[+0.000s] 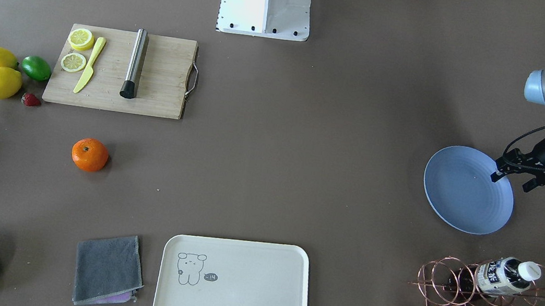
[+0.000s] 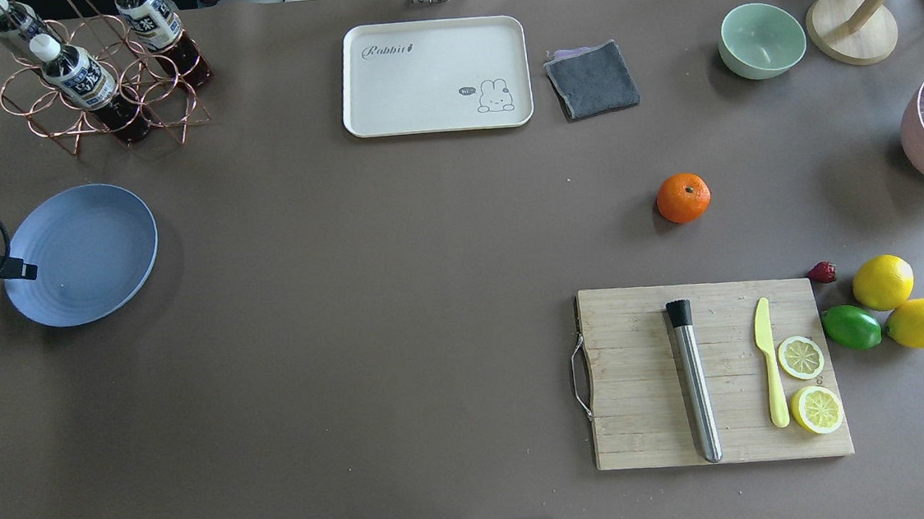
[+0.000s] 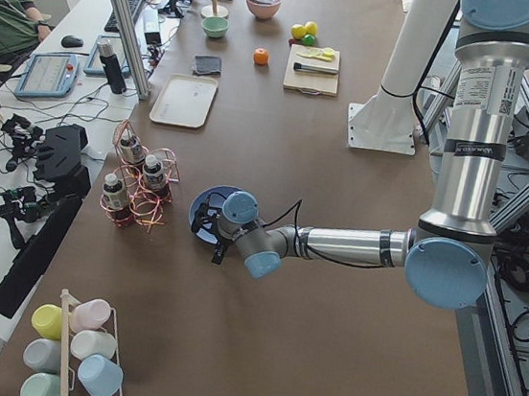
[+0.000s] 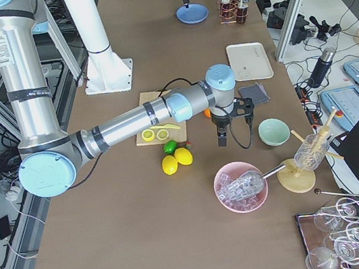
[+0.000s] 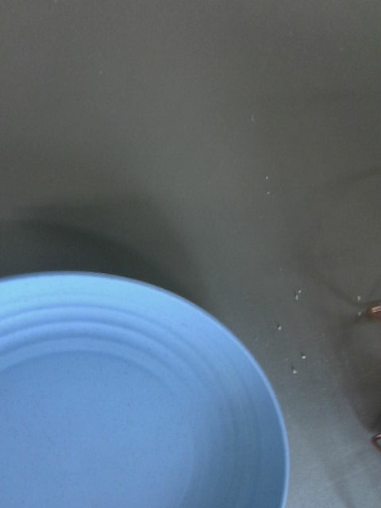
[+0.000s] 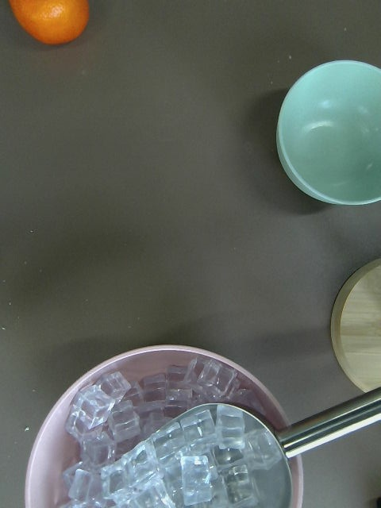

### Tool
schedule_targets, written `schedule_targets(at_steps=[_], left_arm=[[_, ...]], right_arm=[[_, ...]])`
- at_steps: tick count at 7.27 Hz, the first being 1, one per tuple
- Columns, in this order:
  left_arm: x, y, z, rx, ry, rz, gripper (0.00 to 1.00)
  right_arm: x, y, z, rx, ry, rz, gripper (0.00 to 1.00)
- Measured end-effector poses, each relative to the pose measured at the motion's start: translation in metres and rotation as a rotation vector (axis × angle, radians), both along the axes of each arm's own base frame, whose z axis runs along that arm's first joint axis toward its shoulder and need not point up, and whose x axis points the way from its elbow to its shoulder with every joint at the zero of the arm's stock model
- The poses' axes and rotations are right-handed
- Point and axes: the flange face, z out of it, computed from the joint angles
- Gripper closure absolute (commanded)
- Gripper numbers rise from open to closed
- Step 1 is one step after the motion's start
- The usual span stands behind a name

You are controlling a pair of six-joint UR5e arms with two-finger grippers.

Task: Pick orange to plate
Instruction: 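Move the left gripper toward the blue plate while the right gripper approaches the orange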

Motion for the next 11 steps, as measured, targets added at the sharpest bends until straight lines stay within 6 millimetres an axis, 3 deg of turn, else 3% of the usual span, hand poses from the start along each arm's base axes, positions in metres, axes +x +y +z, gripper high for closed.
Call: schedule_targets(at_steps=[1,2,4,7,9,11], left_arm=[[0.01,0.0,0.0,-0.001,0.0,0.015,0.9],[0.015,-0.001,0.001,-0.003,0.001,0.025,1.0],[0.012,-0.003,0.002,-0.007,0.002,0.026,1.0],[-0.014,-0.012,0.002,-0.041,0.029,0.008,1.0],[-0.019,-0.017,-0.002,-0.055,0.038,0.005,1.0],[-0.02,-0.035,-0.026,-0.069,0.074,0.006,1.0]], right_arm=[[-0.002,-0.001,-0.001,0.001,0.0,-0.002,0.0],[-0.004,-0.001,-0.002,0.001,0.0,-0.003,0.0],[-0.005,-0.002,-0.005,-0.003,-0.003,0.005,0.0],[-0.01,-0.004,-0.011,-0.011,-0.009,0.013,0.0],[-0.011,-0.004,-0.013,-0.01,-0.01,0.013,0.0],[-0.014,-0.003,-0.019,0.0,-0.013,0.008,0.0]])
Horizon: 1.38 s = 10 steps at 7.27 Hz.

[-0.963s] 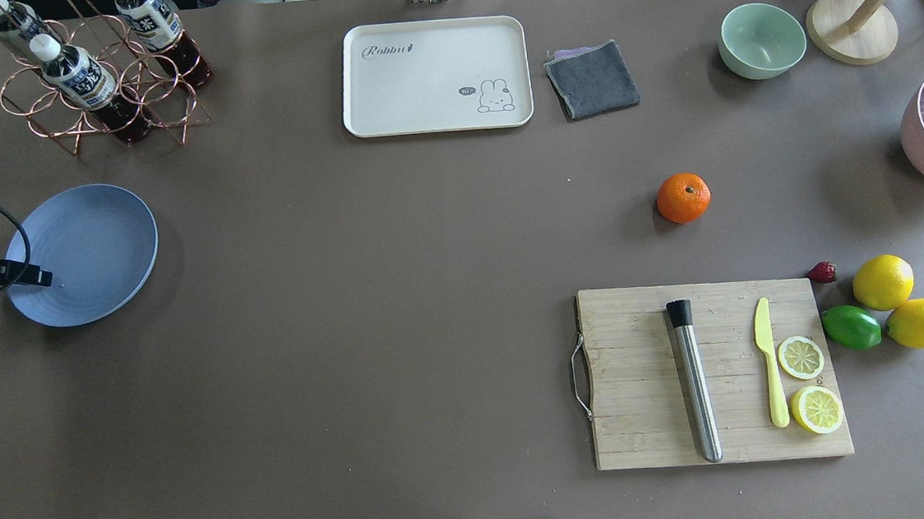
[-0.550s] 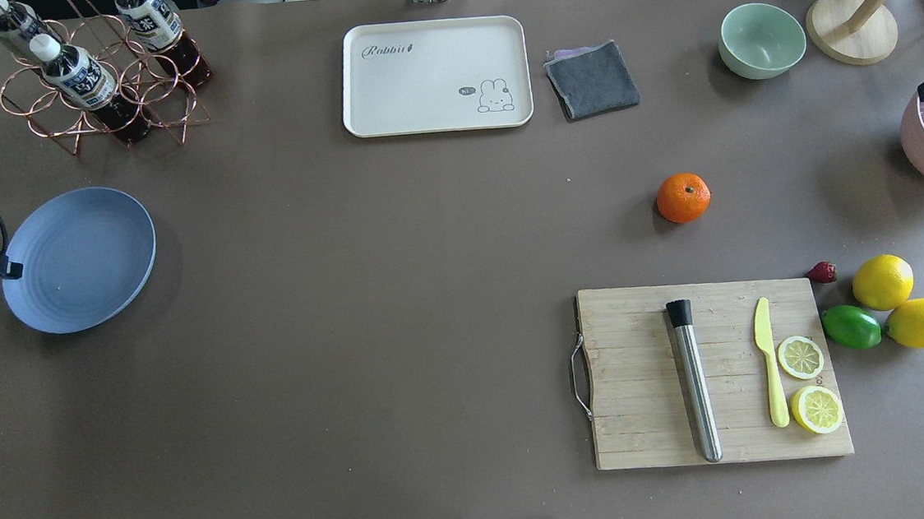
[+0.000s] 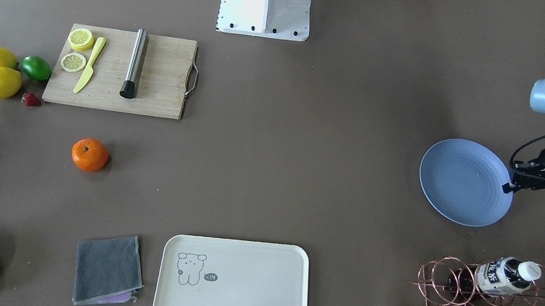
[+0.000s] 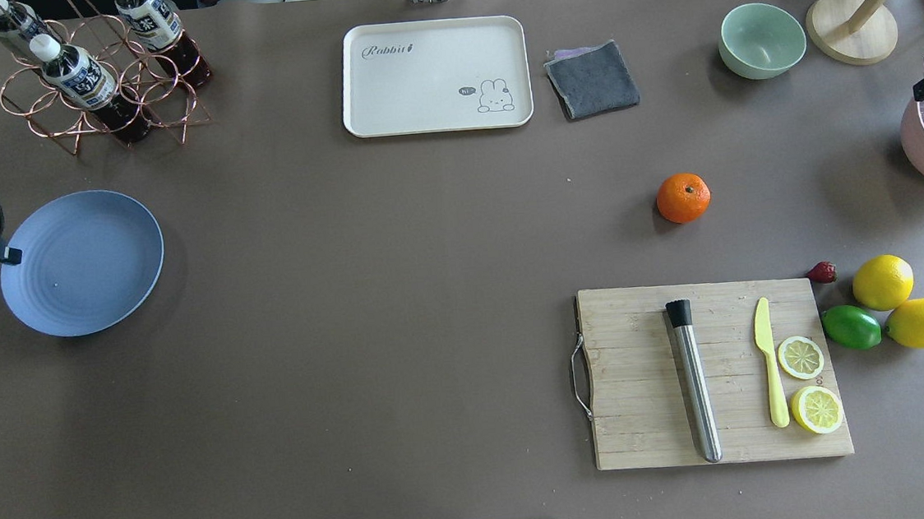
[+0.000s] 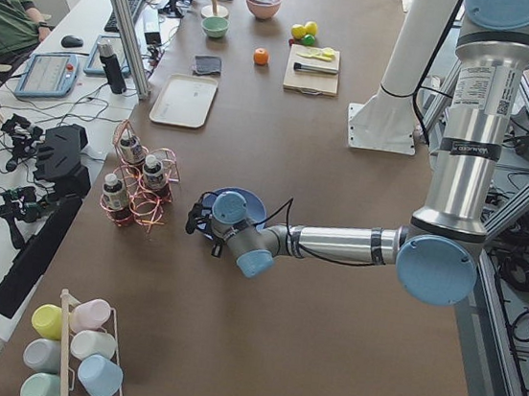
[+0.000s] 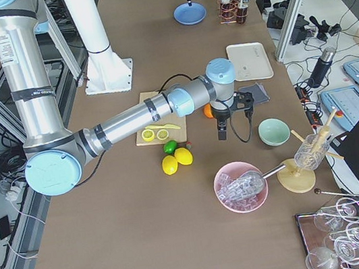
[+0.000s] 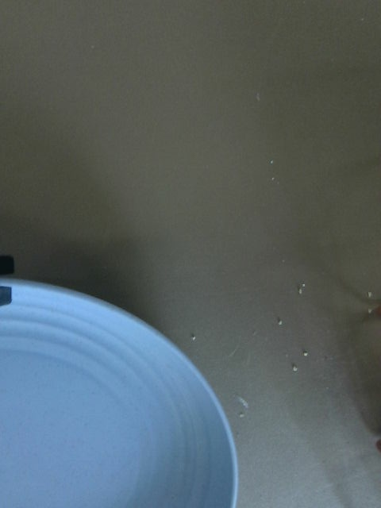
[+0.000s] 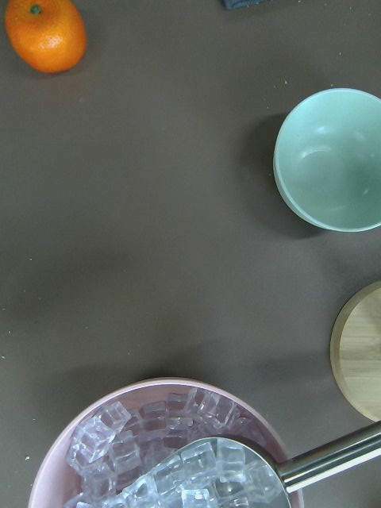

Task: Pick orange to plate
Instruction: 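Move the left gripper toward the blue plate while the right gripper approaches the orange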

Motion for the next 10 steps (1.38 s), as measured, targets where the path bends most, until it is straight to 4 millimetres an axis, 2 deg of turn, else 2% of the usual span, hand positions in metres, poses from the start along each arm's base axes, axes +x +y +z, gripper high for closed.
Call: schedule_targets(at_steps=[1,2,3,4,5,7,8,10], left_arm=[[-0.001,-0.014,-0.028,-0.023,0.037,-0.015,1.0],[0.002,-0.024,-0.064,-0.055,0.074,-0.044,1.0],[0.009,-0.028,-0.098,-0.086,0.107,-0.068,1.0],[0.026,-0.025,-0.127,-0.117,0.135,-0.086,1.0],[0.055,-0.015,-0.155,-0.147,0.158,-0.103,1.0],[0.125,0.012,-0.21,-0.21,0.214,-0.125,1.0],[0.155,0.021,-0.232,-0.238,0.241,-0.138,1.0],[0.211,0.035,-0.279,-0.286,0.264,-0.177,1.0]], right_arm=[[-0.004,-0.001,-0.004,0.005,-0.003,-0.005,0.0],[-0.012,-0.001,-0.01,0.01,-0.007,-0.013,0.0],[-0.019,-0.002,-0.017,0.018,-0.011,-0.021,0.0],[-0.027,-0.005,-0.026,0.029,-0.016,-0.027,0.0],[-0.042,-0.009,-0.036,0.042,-0.02,-0.031,0.0],[-0.095,-0.016,-0.057,0.066,-0.01,-0.022,0.0],[-0.119,-0.02,-0.067,0.069,-0.013,-0.018,0.0],[-0.155,-0.022,-0.08,0.078,-0.004,-0.022,0.0]])
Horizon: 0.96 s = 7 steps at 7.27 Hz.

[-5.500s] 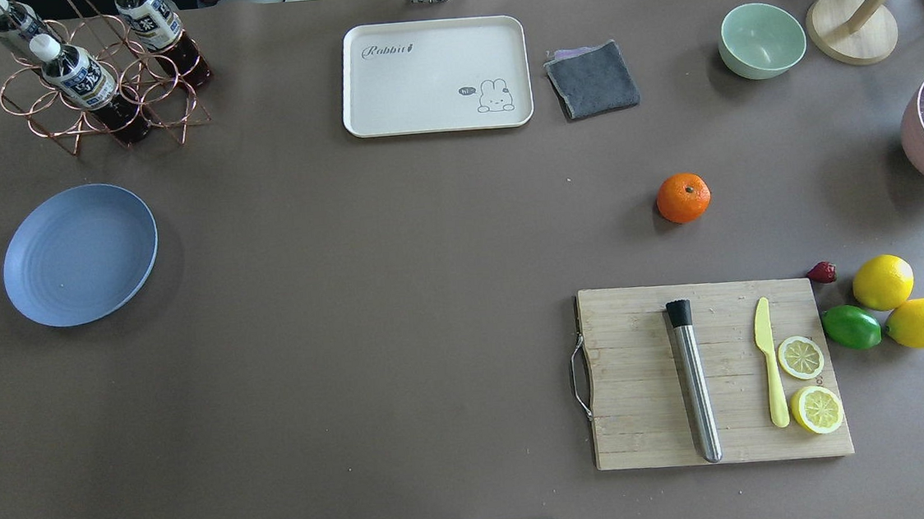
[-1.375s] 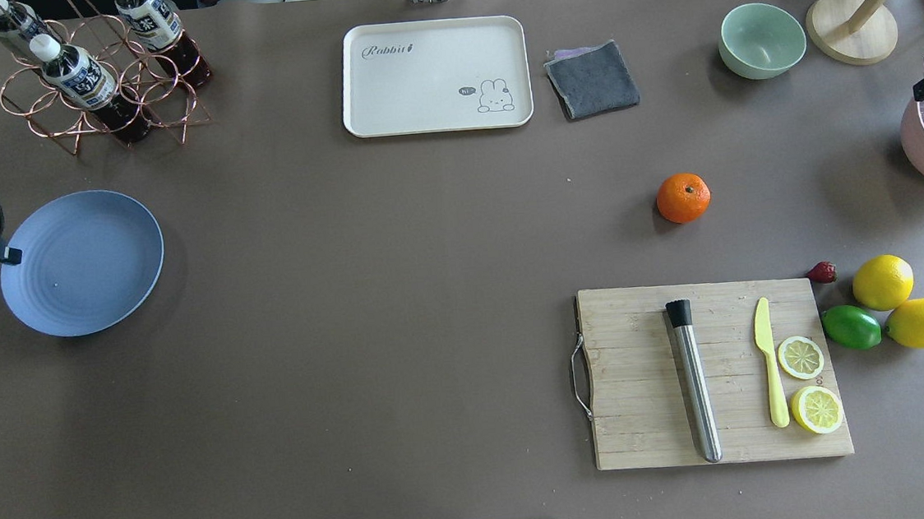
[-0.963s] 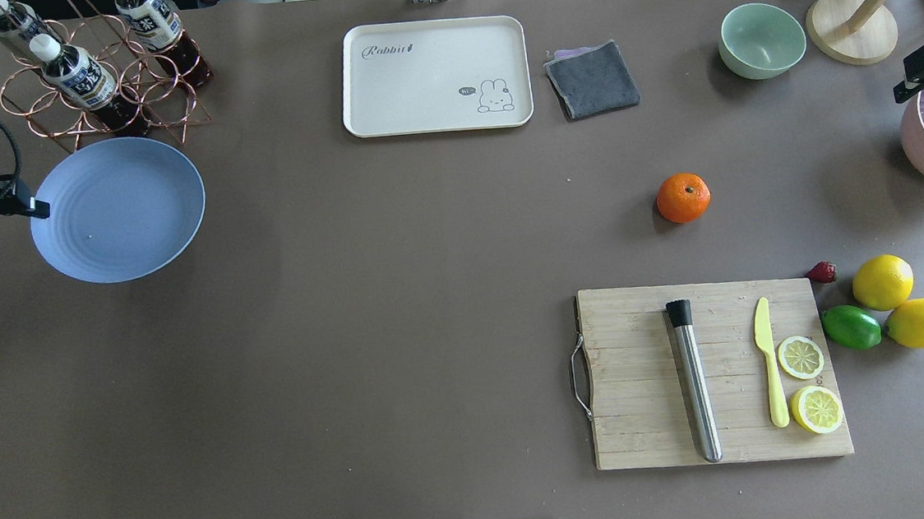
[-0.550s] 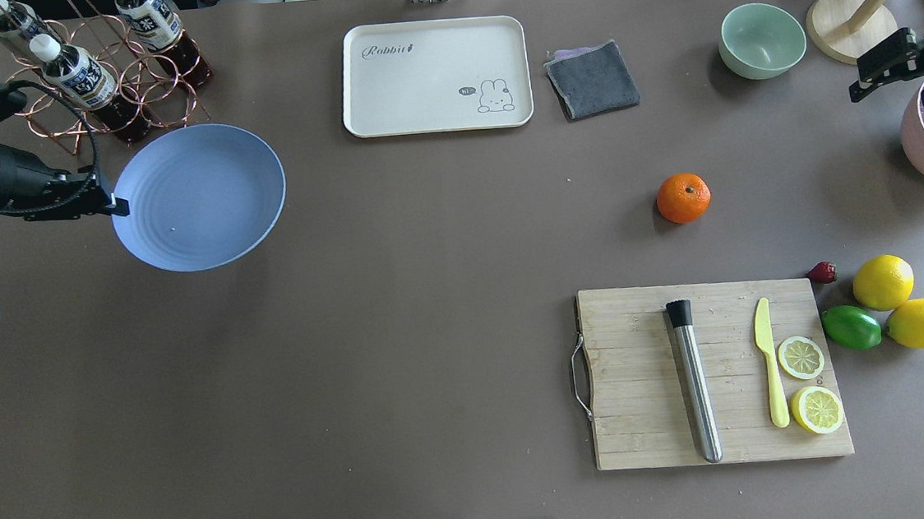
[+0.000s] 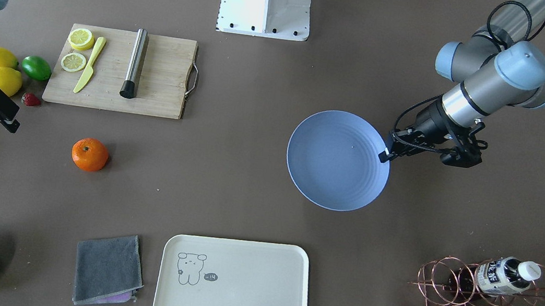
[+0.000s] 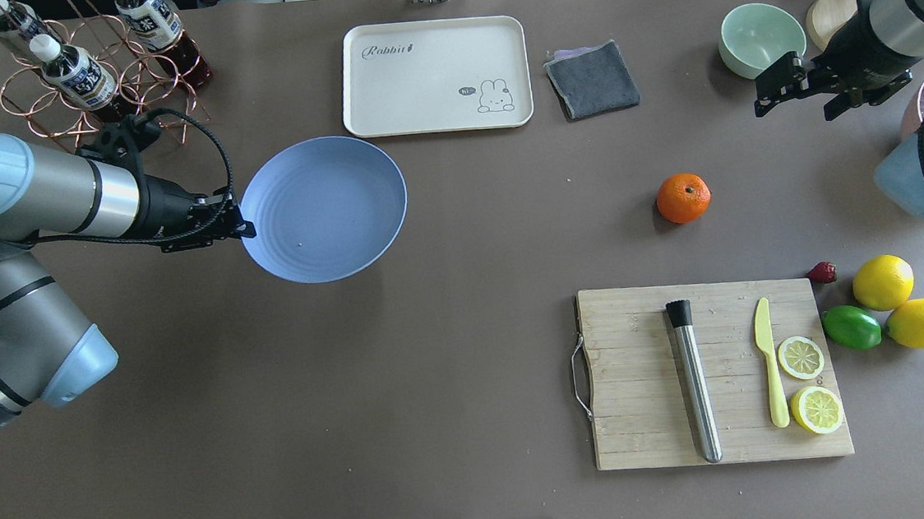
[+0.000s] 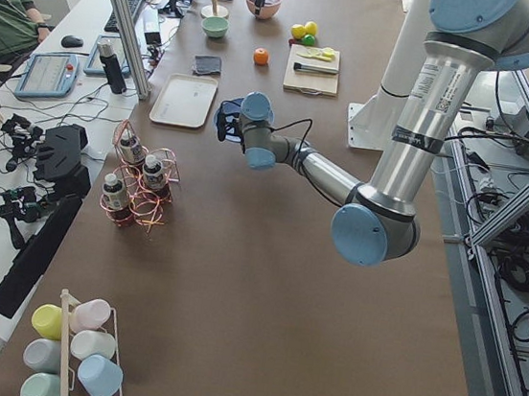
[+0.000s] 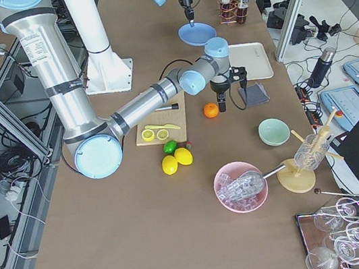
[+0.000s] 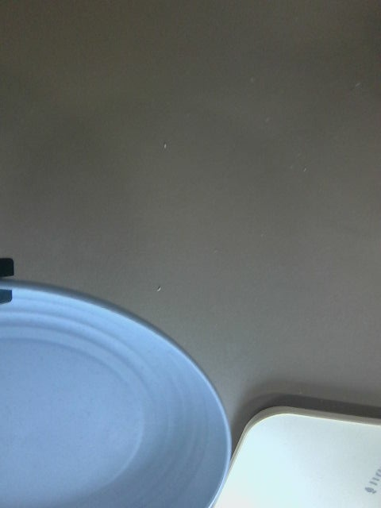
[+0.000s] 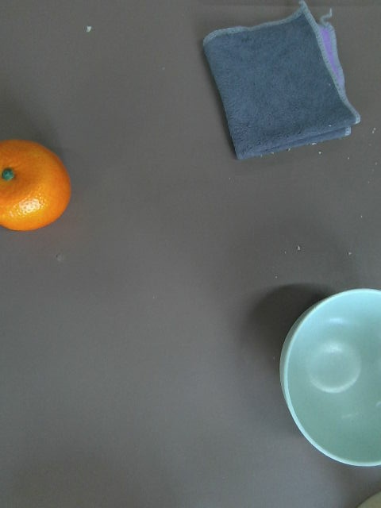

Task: Pick orange to plate
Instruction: 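Move the left gripper toward the blue plate while the right gripper approaches the orange, then close the right gripper on the orange while the left gripper hovers by the plate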

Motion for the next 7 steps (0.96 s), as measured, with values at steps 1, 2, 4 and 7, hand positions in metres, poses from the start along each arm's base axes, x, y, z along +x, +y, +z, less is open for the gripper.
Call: schedule_targets(at_steps=[1,2,4,7], left_arm=[[0.03,0.014,-0.024,-0.018,-0.004,-0.018,1.0],[0.061,0.032,-0.048,-0.033,-0.012,-0.035,1.0],[0.115,0.065,-0.086,-0.046,-0.035,-0.064,1.0],[0.172,0.092,-0.092,-0.04,-0.076,-0.095,1.0]], right_arm=[[-0.016,0.001,-0.002,0.008,0.01,-0.002,0.0],[-0.03,0.003,-0.002,0.015,0.009,-0.002,0.0],[-0.058,0.005,0.007,0.017,-0.003,0.003,0.0],[-0.088,0.012,0.007,0.019,0.002,0.001,0.0]])
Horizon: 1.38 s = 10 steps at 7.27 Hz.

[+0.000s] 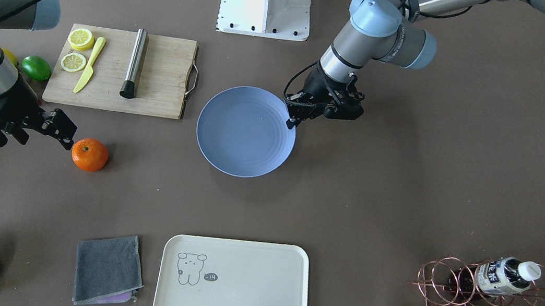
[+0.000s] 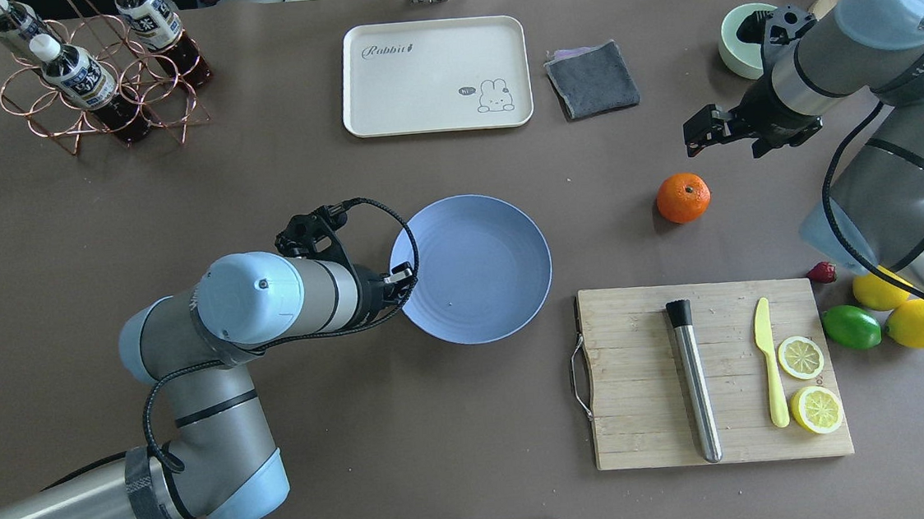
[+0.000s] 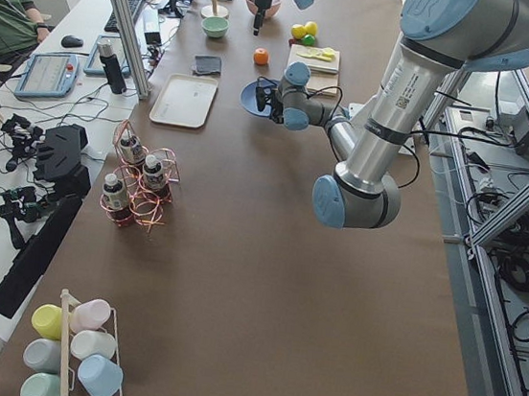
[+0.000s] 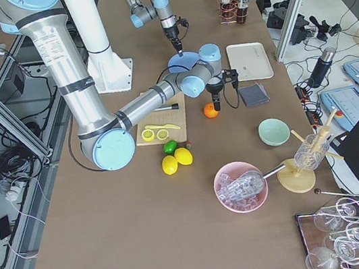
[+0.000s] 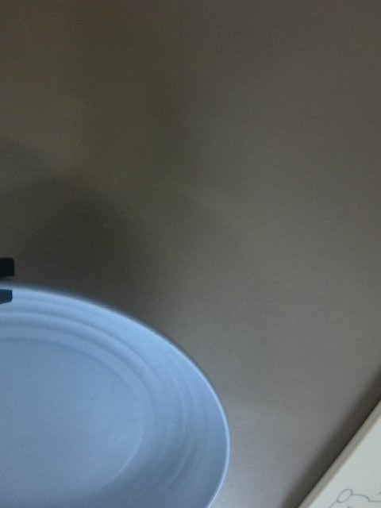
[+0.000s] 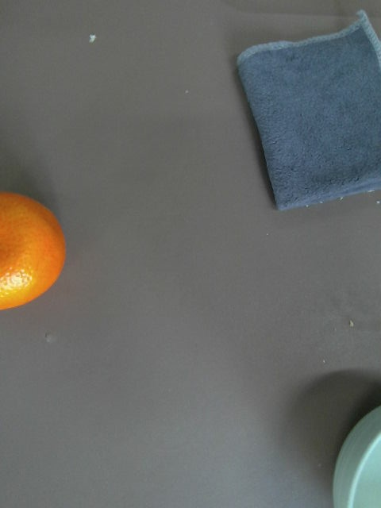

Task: Pick orange to plate
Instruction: 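Close the right gripper on the orange while the left gripper hovers by the plate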

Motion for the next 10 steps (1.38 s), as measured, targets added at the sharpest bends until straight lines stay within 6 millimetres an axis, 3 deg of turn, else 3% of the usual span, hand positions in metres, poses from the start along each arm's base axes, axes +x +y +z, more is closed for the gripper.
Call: schedule_targets(at_steps=[4,5,6,10], left_arm=[[-0.004,-0.014,0.008,0.001,-0.016,-0.018,1.0],[-0.007,-0.017,0.008,0.003,-0.017,-0.022,0.7],[-0.012,-0.023,0.009,0.017,-0.024,-0.025,0.02],[-0.041,-0.04,0.033,0.078,-0.074,-0.026,0.01]], right_arm=[[-0.025,0.01,-0.004,-0.014,0.007,0.01,0.0],[-0.027,0.011,-0.003,-0.012,0.013,0.01,0.0],[-0.03,0.012,-0.001,-0.012,0.017,0.008,0.0],[-0.059,0.009,0.016,-0.004,0.053,-0.001,0.0]])
